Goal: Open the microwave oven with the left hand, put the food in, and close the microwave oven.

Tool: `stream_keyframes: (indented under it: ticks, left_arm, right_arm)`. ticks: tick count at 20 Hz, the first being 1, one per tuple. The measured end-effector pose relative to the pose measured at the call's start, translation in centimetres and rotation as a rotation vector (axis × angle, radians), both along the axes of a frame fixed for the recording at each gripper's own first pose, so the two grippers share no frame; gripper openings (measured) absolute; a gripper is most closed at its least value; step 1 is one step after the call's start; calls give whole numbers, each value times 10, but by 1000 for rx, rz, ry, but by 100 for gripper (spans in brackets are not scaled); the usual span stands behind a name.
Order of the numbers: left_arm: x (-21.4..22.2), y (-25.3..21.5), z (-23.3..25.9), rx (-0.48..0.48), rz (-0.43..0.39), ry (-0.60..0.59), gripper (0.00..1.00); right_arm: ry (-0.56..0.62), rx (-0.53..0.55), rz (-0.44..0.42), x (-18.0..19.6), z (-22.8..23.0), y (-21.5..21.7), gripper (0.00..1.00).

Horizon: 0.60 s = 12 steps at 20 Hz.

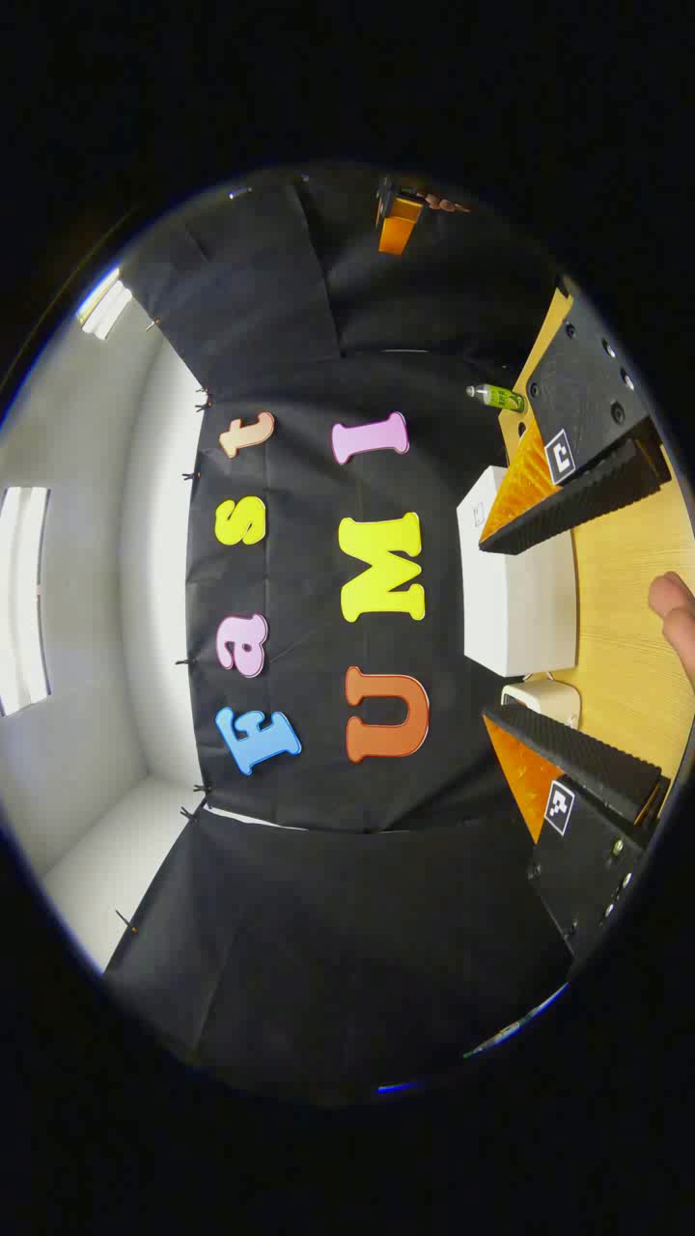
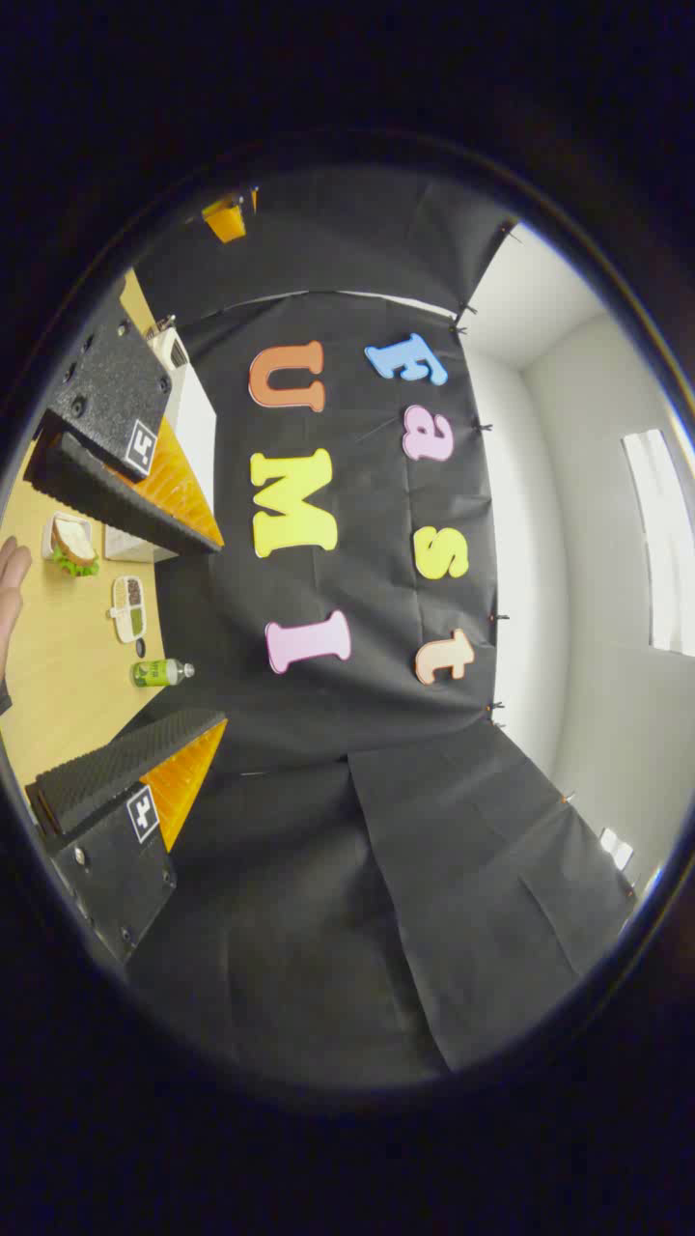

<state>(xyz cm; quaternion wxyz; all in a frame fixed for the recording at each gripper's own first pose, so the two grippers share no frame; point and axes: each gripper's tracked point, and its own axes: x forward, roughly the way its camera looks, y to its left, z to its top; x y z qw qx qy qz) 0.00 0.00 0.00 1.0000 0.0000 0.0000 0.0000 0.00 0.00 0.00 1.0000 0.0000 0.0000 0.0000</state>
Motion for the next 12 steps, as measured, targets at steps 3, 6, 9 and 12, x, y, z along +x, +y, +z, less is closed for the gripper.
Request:
stream_keyframes:
  ticks: [3, 6, 9, 12]
  left_arm:
    - [-2, -5, 2, 14, -3, -7, 95]
    - [-2, -10, 6, -6, -9, -25, 94]
    - [0, -14, 6, -5, -6, -29, 94]
    - [3, -19, 3, -5, -16, -26, 94]
  right_arm:
    - [-2, -10, 3, 1, -2, -2, 92]
    - [-4, -17, 6, 3, -3, -3, 100]
    - [-2, -24, 17, 3, -7, -2, 100]
    - [-13, -28, 31, 5, -4, -1, 93]
